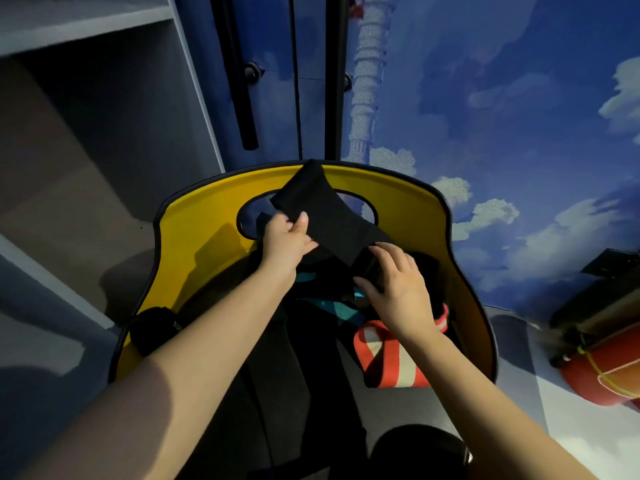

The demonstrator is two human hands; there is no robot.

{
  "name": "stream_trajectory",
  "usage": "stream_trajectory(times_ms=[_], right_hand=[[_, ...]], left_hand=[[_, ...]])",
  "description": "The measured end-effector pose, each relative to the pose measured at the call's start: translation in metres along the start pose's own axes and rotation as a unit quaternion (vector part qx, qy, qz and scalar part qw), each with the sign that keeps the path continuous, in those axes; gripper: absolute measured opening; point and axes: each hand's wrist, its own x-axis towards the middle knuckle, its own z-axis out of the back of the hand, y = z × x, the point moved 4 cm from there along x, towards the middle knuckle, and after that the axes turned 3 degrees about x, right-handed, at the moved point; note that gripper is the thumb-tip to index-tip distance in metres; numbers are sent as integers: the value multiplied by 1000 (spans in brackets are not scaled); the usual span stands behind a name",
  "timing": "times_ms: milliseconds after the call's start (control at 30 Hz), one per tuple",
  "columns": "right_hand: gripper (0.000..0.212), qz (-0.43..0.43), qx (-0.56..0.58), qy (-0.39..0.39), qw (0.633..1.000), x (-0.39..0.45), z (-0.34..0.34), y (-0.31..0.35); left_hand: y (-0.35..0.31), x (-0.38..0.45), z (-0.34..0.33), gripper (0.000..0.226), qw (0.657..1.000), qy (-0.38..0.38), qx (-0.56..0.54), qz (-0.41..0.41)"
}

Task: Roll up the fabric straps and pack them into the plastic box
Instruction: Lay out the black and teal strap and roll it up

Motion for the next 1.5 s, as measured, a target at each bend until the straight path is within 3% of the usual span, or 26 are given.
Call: stream_trajectory(times_ms=[167, 333, 433, 533, 700, 767, 900, 1033, 1100, 1233, 1300, 1400, 1500], right_hand=[[59, -76, 155, -38, 984, 9, 15, 3], [63, -136, 274, 63, 950, 29, 10, -8], [58, -104, 257, 115, 954, 37, 5, -15], [58, -68, 335, 157, 927, 40, 1, -1], [6, -17, 455, 200, 867, 39, 4, 38], [17, -8, 479, 225, 848, 36, 5, 51], [12, -30, 545, 288, 787, 29, 6, 76], [34, -34, 560, 339, 755, 23, 9, 95], [34, -51, 559, 373, 739, 17, 4, 99], [29, -119, 525, 437, 721, -2, -24, 87], [37, -162, 526, 458, 698, -12, -40, 75], [60, -247, 535, 419, 691, -10, -61, 61], [57, -312, 526, 344, 713, 7, -79, 58]], left_hand=[[-10, -6, 8, 36, 999, 32, -40, 2], [-26, 0, 28, 39, 997, 14, -80, 2], [-32, 1, 40, 28, 993, 16, -116, -1], [-29, 1, 49, 22, 989, 20, -147, 20], [-21, 0, 58, 20, 990, 29, -132, 51], [-21, -1, 60, 19, 989, 37, -129, 64], [-28, -3, 67, 33, 995, 51, -83, 34], [-35, 16, 81, 49, 999, 47, -3, -11], [-32, 26, 87, 58, 998, 33, 49, -16], [8, 28, 91, 60, 997, 26, 65, 26], [30, 19, 90, 59, 996, 20, 61, 61], [64, 15, 88, 61, 990, 39, 56, 124], [83, 14, 88, 62, 983, 60, 83, 150]])
